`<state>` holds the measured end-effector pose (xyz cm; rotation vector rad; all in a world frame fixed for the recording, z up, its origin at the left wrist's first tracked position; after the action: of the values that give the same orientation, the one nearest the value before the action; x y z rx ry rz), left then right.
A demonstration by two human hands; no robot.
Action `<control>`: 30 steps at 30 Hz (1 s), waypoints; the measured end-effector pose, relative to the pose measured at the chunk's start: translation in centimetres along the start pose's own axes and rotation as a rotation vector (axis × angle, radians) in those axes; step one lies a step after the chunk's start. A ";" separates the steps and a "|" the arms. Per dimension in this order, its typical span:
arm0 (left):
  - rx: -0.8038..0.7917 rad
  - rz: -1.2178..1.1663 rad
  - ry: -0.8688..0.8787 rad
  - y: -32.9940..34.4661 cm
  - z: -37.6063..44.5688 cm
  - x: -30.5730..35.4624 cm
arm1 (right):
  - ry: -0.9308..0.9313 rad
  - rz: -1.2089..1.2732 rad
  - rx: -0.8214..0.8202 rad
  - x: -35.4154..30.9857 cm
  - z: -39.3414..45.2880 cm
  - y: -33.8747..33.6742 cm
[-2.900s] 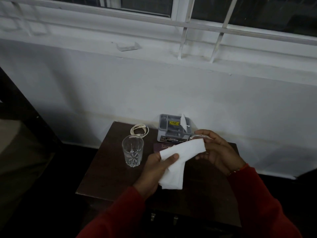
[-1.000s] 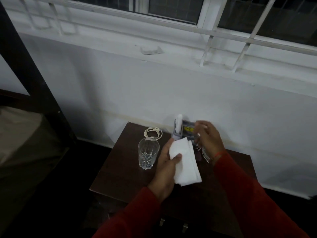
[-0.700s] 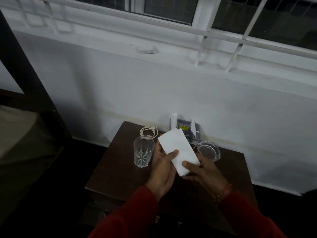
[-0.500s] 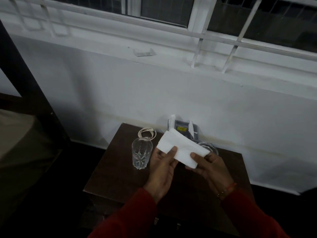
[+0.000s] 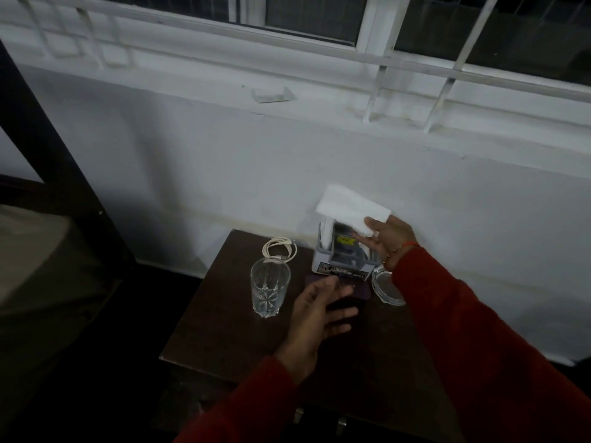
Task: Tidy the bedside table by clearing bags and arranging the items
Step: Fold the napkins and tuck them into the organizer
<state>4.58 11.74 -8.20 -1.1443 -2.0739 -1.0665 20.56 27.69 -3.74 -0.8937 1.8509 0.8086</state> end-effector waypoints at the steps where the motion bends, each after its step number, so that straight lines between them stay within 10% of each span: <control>1: 0.007 0.003 -0.005 -0.1 0.1 0.0 | -0.057 -0.068 0.058 -0.4 0.7 -0.8; 12: 0.014 0.091 -0.017 0.3 0.1 -0.8 | -0.548 -0.716 0.257 -6.8 1.8 -4.9; 30: 0.008 0.186 -0.036 -0.1 0.1 -1.3 | -0.195 -0.287 0.115 -4.5 1.4 -2.9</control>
<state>5.17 11.25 -9.31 -1.3319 -1.9527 -0.9537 25.13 28.45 -0.68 -0.9460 1.5400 0.5831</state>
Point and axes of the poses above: each hand's wrist, its own z-axis towards the middle knuckle, its own y-axis out of the palm, x = y × z, the point moved 10 cm from there along z, towards the middle knuckle, and after that the axes turned 15 degrees about x, right-handed, at the moved point
